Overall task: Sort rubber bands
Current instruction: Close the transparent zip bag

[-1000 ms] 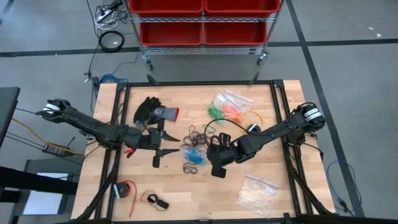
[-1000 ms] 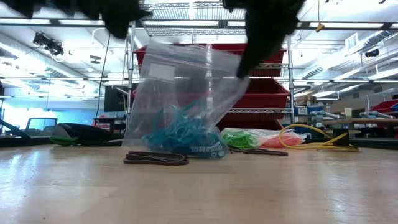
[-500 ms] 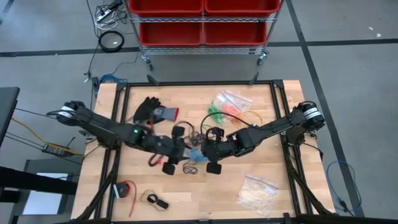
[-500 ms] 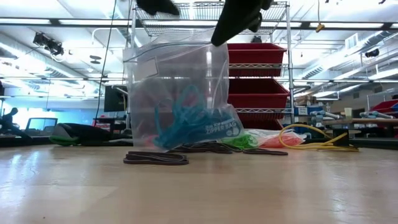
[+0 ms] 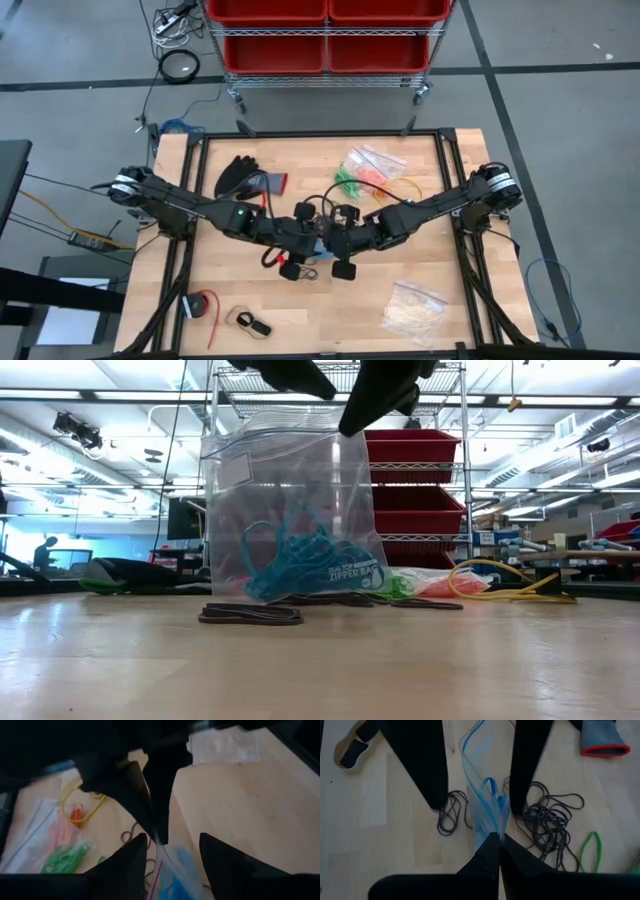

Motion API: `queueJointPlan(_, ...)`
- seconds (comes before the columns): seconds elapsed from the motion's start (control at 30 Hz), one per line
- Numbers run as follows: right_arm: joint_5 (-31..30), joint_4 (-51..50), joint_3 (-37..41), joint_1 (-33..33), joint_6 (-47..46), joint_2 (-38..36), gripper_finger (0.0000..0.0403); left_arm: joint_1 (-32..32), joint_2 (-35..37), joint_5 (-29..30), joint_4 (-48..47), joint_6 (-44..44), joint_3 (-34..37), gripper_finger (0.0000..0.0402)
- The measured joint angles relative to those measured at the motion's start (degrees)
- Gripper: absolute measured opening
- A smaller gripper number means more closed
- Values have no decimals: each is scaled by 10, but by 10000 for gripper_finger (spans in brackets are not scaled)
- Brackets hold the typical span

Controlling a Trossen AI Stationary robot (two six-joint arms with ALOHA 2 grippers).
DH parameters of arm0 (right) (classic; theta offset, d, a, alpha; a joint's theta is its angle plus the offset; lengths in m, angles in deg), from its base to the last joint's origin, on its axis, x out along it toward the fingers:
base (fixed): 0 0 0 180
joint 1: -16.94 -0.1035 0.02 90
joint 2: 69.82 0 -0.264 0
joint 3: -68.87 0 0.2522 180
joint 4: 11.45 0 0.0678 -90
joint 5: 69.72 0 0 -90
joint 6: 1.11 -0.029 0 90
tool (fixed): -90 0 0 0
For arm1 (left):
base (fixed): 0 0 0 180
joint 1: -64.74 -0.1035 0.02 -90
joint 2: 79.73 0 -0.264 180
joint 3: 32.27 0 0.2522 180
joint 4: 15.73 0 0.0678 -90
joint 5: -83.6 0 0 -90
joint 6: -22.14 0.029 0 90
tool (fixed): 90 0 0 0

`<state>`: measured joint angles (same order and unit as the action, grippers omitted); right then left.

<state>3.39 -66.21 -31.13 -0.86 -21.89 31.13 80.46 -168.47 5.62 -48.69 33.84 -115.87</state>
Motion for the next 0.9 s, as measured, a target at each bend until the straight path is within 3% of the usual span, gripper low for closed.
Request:
queueJointPlan(0.47,-9,12,0,2,3,0,0,-18,-26,-42,-3,-3,-1,190)
queueJointPlan(0.67,-10,14,0,4,3,1,0,-17,-31,10,-11,10,-1,186)
queueJointPlan(0.9,-9,17,1,3,4,1,0,-18,-31,27,-11,20,-1,144)
